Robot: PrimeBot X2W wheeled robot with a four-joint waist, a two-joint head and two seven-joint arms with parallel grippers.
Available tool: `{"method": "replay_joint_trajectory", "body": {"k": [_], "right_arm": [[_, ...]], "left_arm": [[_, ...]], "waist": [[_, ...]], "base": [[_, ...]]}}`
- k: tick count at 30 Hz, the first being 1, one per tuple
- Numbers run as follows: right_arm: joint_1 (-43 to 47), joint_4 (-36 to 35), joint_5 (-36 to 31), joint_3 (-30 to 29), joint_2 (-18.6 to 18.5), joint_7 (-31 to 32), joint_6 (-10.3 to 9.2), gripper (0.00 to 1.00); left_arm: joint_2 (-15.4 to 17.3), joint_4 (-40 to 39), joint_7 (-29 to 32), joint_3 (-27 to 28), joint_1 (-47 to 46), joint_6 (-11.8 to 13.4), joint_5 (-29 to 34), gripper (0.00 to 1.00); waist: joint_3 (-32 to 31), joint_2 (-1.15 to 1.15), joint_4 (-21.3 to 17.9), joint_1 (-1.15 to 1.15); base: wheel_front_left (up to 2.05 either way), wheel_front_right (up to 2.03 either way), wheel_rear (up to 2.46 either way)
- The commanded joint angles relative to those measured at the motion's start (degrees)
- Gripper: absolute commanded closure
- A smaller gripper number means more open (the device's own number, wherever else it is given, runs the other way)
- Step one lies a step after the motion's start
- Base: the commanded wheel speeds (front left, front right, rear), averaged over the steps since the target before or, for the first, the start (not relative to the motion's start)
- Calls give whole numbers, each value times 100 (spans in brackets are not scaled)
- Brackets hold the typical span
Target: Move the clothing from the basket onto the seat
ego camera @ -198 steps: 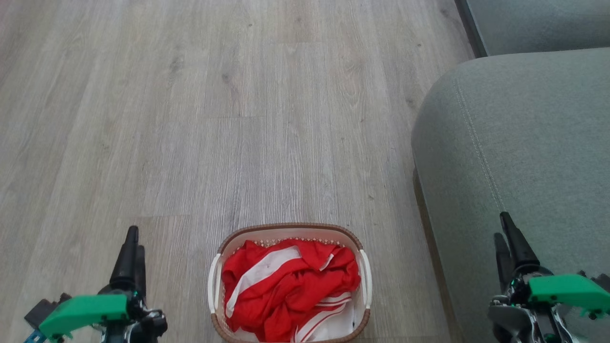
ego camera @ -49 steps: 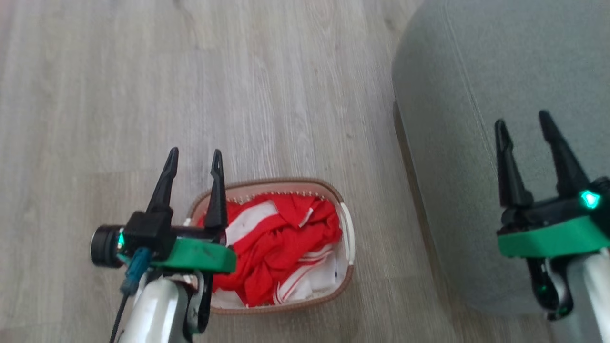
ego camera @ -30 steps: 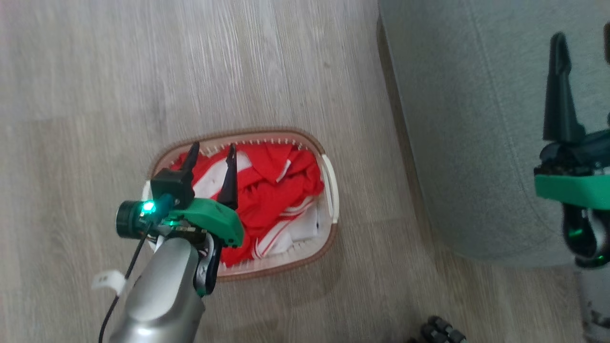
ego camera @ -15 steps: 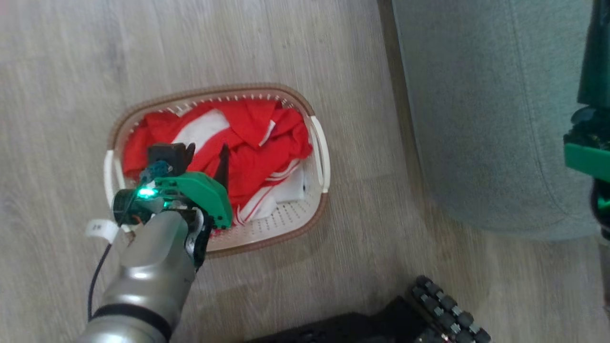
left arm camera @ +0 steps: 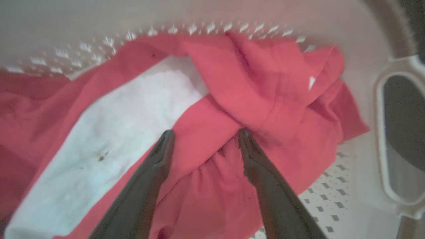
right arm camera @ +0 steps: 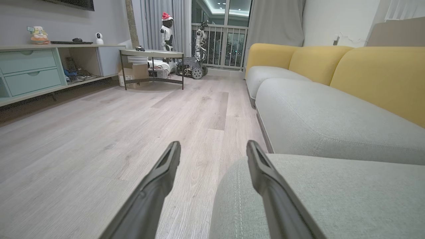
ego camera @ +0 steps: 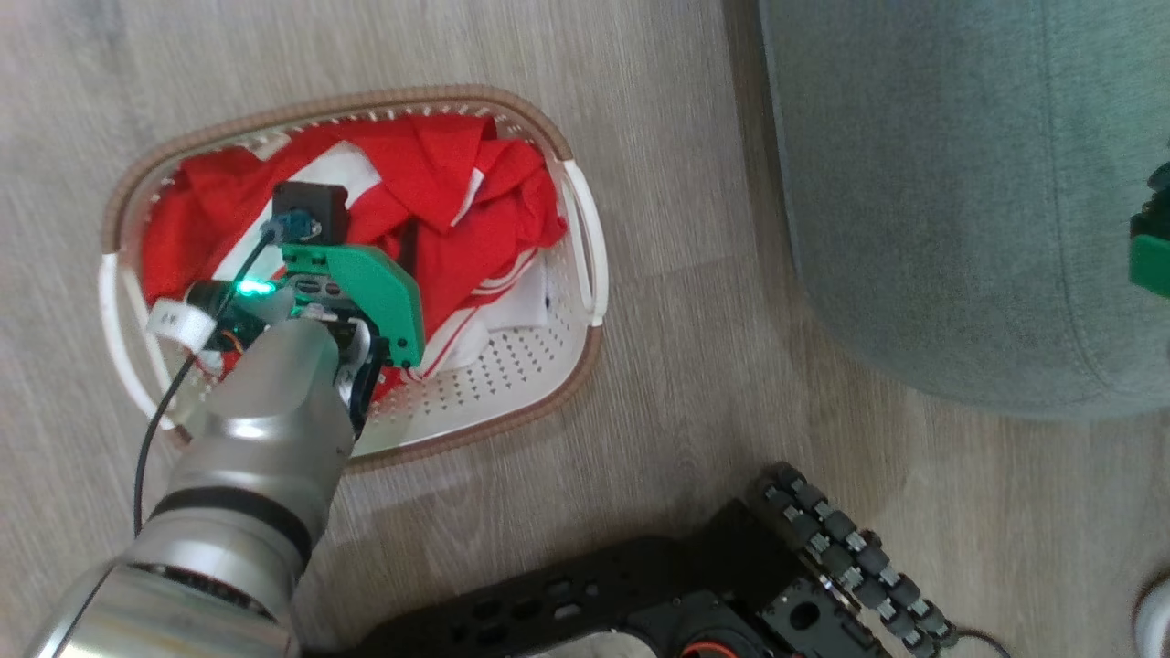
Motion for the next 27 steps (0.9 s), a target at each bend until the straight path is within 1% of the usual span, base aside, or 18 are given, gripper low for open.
{"method": "replay_joint_trajectory", "body": {"k": [1,4,9,14,15,16,17,18,19,23,27], "right_arm": [[54,-215,52,7,-111,-28,-1,0],[8,-247,68,-10,-89,-28,-1,0],[-35,-273,70,-46,-48,-28,-1,0],[-51,-264,61,-53,-21,-28,-1,0],[-54,-257,57,-49,-13,-28,-1,0],[-58,-247,52,-41,-6,-28,-1,0],[-62,-238,48,-31,-1,-28,-1,0],[-65,-230,44,-22,2,-28,-1,0],[-69,-219,40,-8,6,-28,-1,0],[-66,-194,33,22,5,-28,-1,0],[-25,-160,67,60,51,-28,-1,0]], "left_arm": [[96,19,157,39,25,89,45,0],[157,58,358,9,-106,212,63,0],[197,89,951,-51,-224,268,53,0],[199,94,942,-46,-287,280,12,0],[196,95,939,-48,-294,273,1,21],[192,96,936,-51,-294,263,-10,59],[187,97,925,-56,-290,242,-21,73],[182,97,880,-65,-287,220,-26,100],[170,98,766,-74,-282,180,-44,100],[148,99,662,-105,-239,119,-66,100],[116,100,465,-135,-72,-8,-132,100]], "waist": [[182,0,-64,-1],[333,0,-116,-1],[501,0,-175,-1],[548,0,-179,-1],[548,0,-176,-1],[542,0,-172,-1],[531,0,-167,-1],[516,0,-159,-1],[471,0,-137,-1],[340,0,-95,-1],[2,0,-33,-1]], "base": [[0,0,0],[0,0,0],[0,0,0],[0,0,0],[0,0,0],[0,0,0],[0,0,0],[0,0,0],[0,0,0],[0,0,0],[0,0,0]]}}
